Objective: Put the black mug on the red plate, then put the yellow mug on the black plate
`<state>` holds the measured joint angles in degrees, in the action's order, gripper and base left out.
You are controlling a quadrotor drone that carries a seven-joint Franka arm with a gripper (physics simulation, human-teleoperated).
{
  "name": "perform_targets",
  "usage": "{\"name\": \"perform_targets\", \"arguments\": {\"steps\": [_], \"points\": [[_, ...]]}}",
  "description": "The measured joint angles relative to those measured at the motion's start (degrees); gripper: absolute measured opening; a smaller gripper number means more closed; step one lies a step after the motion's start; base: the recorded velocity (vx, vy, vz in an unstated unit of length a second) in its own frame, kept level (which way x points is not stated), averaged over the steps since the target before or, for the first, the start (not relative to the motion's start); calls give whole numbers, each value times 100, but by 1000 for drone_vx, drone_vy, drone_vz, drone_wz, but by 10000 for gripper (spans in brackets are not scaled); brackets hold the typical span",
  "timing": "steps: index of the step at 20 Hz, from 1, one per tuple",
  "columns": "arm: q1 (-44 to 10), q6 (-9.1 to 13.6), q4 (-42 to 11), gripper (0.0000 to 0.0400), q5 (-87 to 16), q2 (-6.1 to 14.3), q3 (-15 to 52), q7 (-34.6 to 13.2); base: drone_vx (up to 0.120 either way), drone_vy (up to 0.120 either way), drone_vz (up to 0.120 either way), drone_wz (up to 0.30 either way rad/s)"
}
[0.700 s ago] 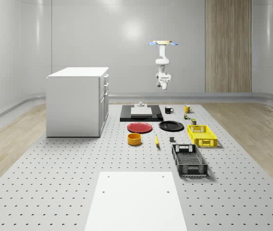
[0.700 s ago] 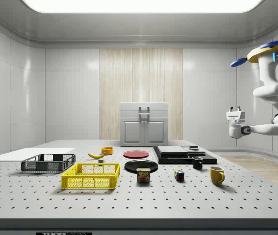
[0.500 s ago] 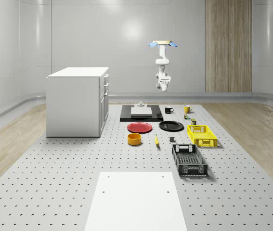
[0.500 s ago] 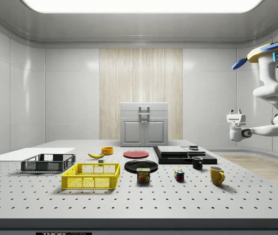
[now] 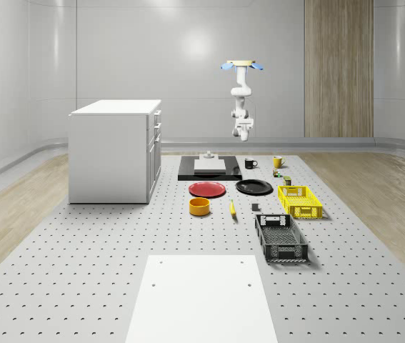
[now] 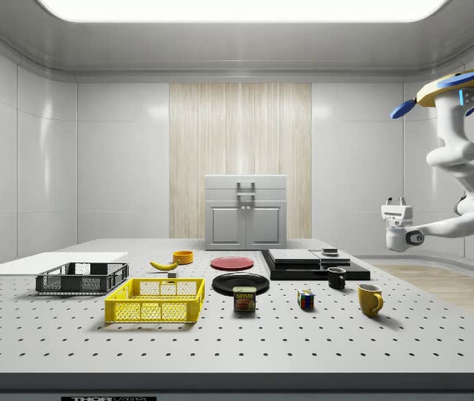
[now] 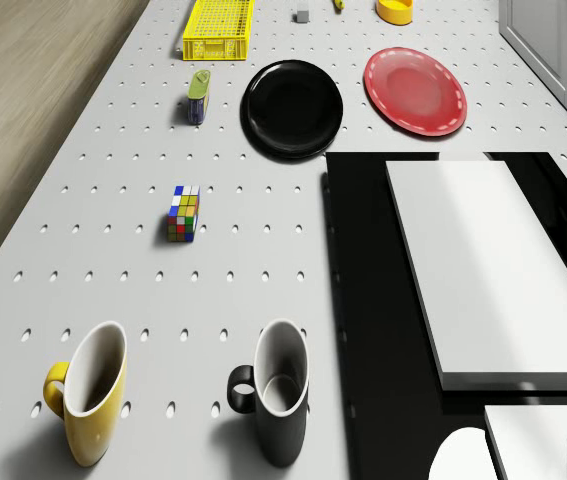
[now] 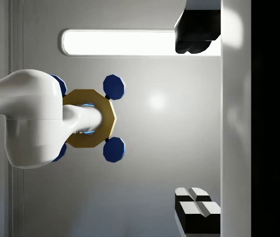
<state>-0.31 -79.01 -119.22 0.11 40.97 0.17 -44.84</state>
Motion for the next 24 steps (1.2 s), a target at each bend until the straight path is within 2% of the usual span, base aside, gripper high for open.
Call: {"name": "perform_targets", "arguments": {"steps": [5, 10, 24], "points": [[-5, 83, 165, 400, 2, -60, 3, 2, 120, 0, -96, 0], [-10, 97, 213, 400, 3, -71, 6, 4, 120, -80, 0, 0], [-20, 52, 198, 400, -2, -41, 16, 7, 120, 0, 0, 0]]}}
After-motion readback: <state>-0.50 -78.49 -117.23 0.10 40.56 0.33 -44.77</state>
